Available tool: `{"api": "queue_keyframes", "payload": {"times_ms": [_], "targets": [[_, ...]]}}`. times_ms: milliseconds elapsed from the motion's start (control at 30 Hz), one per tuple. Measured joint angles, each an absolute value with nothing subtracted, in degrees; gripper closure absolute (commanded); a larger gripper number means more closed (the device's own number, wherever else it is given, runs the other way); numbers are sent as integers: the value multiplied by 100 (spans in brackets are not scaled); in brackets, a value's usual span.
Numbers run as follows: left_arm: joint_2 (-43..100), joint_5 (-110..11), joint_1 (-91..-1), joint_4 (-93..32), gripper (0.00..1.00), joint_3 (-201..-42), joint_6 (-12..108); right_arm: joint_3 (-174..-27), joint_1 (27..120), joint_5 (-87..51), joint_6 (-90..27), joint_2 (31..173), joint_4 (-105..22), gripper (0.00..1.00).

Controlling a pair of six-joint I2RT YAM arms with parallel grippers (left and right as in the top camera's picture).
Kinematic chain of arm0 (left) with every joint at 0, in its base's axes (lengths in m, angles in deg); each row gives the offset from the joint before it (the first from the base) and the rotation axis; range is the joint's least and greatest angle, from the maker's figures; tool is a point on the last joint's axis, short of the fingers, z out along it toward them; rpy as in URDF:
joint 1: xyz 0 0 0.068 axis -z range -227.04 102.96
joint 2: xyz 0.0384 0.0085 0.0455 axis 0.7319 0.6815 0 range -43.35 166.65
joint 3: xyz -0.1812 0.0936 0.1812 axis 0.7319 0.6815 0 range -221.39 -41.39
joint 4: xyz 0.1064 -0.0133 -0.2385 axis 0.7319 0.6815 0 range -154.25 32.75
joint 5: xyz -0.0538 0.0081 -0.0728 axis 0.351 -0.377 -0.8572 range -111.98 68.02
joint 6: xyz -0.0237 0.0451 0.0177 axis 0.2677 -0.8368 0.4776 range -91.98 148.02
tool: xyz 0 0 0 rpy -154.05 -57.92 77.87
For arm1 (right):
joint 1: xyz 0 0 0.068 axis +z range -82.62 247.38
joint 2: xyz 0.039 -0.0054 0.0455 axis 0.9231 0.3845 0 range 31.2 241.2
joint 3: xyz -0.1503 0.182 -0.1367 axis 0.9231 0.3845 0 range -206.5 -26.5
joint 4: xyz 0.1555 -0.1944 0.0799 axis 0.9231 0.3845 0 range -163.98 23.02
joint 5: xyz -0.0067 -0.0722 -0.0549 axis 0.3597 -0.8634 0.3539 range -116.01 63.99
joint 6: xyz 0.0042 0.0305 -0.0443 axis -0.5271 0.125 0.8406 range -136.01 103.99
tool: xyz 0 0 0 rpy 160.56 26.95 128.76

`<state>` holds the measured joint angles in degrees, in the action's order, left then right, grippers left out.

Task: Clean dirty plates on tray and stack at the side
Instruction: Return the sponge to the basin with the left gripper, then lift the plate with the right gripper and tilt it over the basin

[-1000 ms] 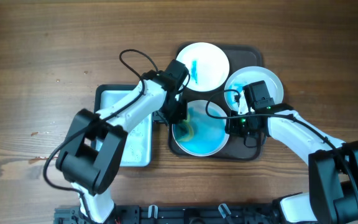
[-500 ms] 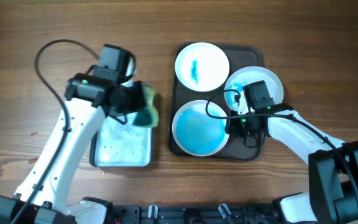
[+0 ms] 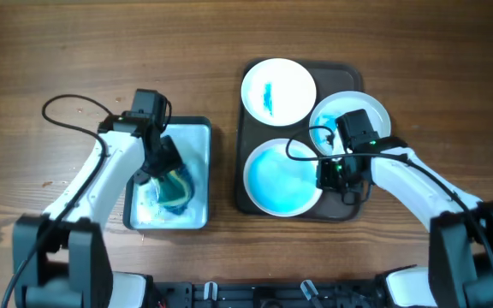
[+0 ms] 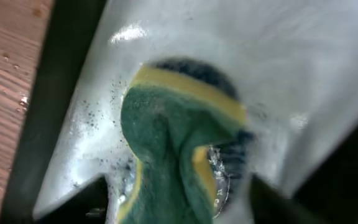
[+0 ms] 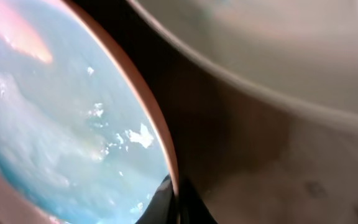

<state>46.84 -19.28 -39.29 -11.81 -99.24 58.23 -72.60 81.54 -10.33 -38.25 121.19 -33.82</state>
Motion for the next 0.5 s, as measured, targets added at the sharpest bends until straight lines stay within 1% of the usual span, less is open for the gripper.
{"api": "queue_keyframes", "payload": {"times_ms": [33,133,200,400,500], "targets": [[4531,-1979,-3958,-1067,0,-10039,5784,-7474,8162,-1096,-3772,11977,-2968,96],[3936,-2145,-4096,-840,0,-10383,5745,-8237,8394,-1302,-3670,11811,-2252,96],[3626,-2188,-4203,-739,0,-10512,5745,-8650,8632,-1393,-3652,11807,-2125,96],[2385,-2483,-4861,-385,0,-10713,5745,-9824,9762,-1839,-3733,11864,-2341,96],[1775,-2674,-5239,-215,0,-10717,5771,-10176,10449,-2309,-3919,12124,-3016,96]]}}
